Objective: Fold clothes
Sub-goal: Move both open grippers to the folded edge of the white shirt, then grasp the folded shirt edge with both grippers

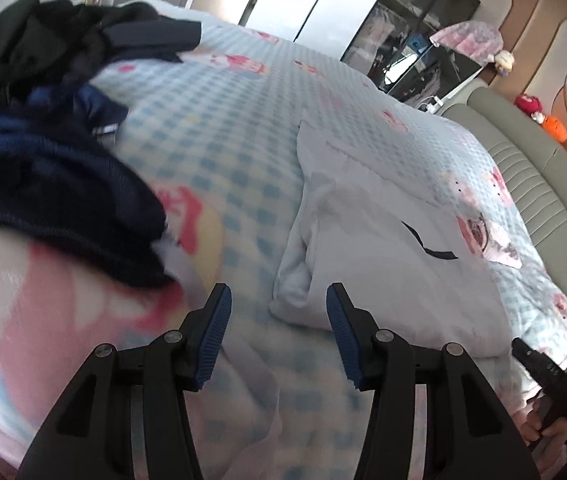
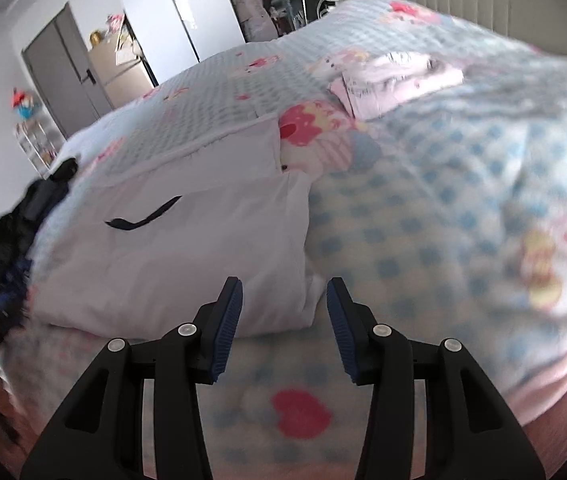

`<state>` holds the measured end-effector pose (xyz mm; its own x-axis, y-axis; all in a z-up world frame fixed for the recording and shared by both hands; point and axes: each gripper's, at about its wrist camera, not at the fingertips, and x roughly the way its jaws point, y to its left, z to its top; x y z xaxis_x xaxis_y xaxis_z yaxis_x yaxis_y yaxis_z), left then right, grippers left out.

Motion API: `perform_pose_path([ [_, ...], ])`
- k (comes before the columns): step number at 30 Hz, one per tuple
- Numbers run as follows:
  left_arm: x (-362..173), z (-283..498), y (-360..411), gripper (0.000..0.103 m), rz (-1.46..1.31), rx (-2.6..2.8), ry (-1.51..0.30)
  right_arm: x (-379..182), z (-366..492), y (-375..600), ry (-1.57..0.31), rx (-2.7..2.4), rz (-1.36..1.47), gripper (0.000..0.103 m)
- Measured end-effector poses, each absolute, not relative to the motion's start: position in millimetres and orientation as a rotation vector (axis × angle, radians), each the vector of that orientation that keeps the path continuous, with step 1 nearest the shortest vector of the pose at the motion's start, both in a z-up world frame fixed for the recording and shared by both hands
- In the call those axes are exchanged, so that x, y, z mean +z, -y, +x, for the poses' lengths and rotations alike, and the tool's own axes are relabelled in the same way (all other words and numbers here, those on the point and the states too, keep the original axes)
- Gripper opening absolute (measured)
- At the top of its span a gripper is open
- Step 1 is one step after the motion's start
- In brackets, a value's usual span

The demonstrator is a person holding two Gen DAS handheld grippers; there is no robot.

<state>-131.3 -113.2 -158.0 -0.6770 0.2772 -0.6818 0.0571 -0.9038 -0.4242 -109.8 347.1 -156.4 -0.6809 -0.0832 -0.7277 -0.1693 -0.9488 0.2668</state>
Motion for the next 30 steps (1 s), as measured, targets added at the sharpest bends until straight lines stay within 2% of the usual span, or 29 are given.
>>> perform_pose_path([
  [3,-159,-138,111,0.053,-1.195,2.661,0.671,-168,-108,-348,-0.523,2.754,-1.286,0.048],
  [8,-161,-161,104,0.057,-1.201,2.579,0.719,-177,-112,-357,-0.692,2.735,-1.322,0.049],
  [9,-165,-168,101,0.057,-1.225,2.562,0.713,-177,-113,-356,-0.698,2.741,-1.315,0.051],
  [11,-174,-180,93,0.061,-1.288,2.531,0.708,-180,-119,-356,-0.706,2.745,-1.314,0.062],
  [13,-186,-190,85,0.063,-1.362,2.505,0.708,-186,-126,-355,-0.725,2.738,-1.327,0.063],
  [14,-187,-191,82,0.063,-1.365,2.512,0.705,-188,-129,-355,-0.743,2.737,-1.322,0.065],
  [15,-186,-191,79,0.058,-1.353,2.519,0.7,-189,-132,-356,-0.762,2.735,-1.317,0.065],
  [17,-182,-190,74,0.04,-1.326,2.522,0.697,-191,-138,-355,-0.787,2.742,-1.324,0.065],
  [18,-180,-188,72,0.038,-1.312,2.519,0.698,-192,-141,-354,-0.798,2.747,-1.329,0.064],
  [20,-181,-187,68,0.038,-1.303,2.485,0.699,-194,-147,-353,-0.822,2.755,-1.339,0.061],
  [23,-190,-195,69,0.049,-1.345,2.423,0.741,-196,-157,-351,-0.857,2.768,-1.354,0.065],
  [24,-191,-197,69,0.046,-1.348,2.419,0.755,-197,-160,-351,-0.869,2.772,-1.36,0.065],
  [25,-192,-198,70,0.034,-1.35,2.415,0.768,-198,-163,-350,-0.881,2.776,-1.365,0.064],
  [27,-183,-195,67,0.024,-1.321,2.46,0.74,-200,-170,-349,-0.905,2.784,-1.375,0.051],
  [29,-175,-186,66,0.02,-1.285,2.496,0.721,-192,-166,-347,-0.911,2.816,-1.351,0.032],
  [30,-171,-184,67,0.018,-1.276,2.5,0.722,-186,-162,-346,-0.895,2.83,-1.332,0.029],
])
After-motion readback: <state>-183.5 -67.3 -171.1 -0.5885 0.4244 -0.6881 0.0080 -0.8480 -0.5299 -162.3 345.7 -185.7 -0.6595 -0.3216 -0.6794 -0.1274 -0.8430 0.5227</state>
